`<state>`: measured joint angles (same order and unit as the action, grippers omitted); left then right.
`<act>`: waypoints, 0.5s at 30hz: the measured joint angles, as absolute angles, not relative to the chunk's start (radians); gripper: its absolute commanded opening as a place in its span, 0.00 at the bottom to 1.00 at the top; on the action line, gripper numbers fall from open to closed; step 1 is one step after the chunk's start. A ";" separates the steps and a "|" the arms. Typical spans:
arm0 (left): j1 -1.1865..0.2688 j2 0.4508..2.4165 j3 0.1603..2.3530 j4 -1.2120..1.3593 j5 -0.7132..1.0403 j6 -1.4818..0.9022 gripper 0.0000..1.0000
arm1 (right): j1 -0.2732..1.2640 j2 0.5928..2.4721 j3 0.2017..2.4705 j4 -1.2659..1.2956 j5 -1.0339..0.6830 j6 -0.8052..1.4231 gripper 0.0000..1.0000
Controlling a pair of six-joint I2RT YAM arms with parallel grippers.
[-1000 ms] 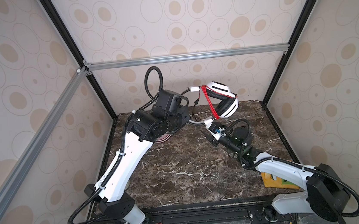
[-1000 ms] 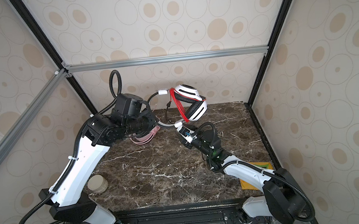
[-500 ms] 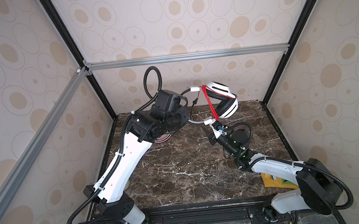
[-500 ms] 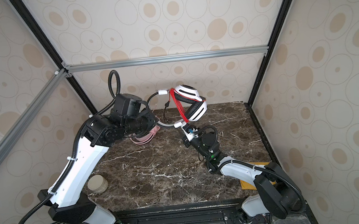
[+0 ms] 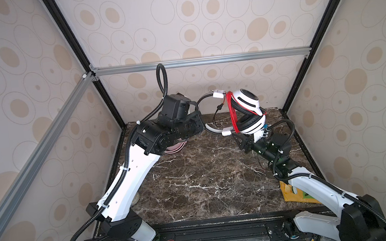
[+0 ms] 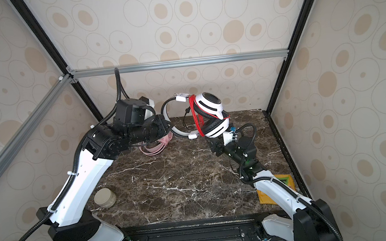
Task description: Wrap the headphones
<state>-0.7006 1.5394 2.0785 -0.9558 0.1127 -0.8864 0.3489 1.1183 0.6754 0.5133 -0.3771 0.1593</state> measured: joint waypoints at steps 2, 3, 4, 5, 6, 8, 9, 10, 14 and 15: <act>-0.691 1.520 2.058 -0.921 0.169 -0.841 0.00 | 0.349 1.115 0.707 0.431 -0.450 0.125 0.65; -0.688 1.511 2.049 -0.904 0.203 -0.822 0.00 | 0.349 1.121 0.729 0.396 -0.486 0.107 0.67; -0.685 1.504 2.041 -0.889 0.232 -0.809 0.00 | 0.349 1.127 0.749 0.368 -0.515 0.094 0.68; -0.684 1.499 2.035 -0.871 0.262 -0.797 0.00 | 0.349 1.135 0.771 0.345 -0.542 0.080 0.69; -0.682 1.498 2.034 -0.860 0.291 -0.790 0.00 | 0.349 1.142 0.789 0.328 -0.561 0.069 0.69; -0.680 1.499 2.033 -0.842 0.336 -0.781 0.00 | 0.349 1.154 0.816 0.314 -0.587 0.057 0.70; -0.680 1.500 2.031 -0.837 0.356 -0.777 0.00 | 0.349 1.159 0.825 0.313 -0.597 0.054 0.70; -0.680 1.500 2.028 -0.831 0.373 -0.773 0.00 | 0.349 1.165 0.832 0.313 -0.608 0.052 0.70; -0.680 1.500 2.014 -0.822 0.406 -0.767 0.00 | 0.349 1.193 0.865 0.312 -0.662 0.057 0.64; -0.679 1.500 2.010 -0.821 0.410 -0.766 0.00 | 0.349 1.200 0.873 0.315 -0.682 0.062 0.62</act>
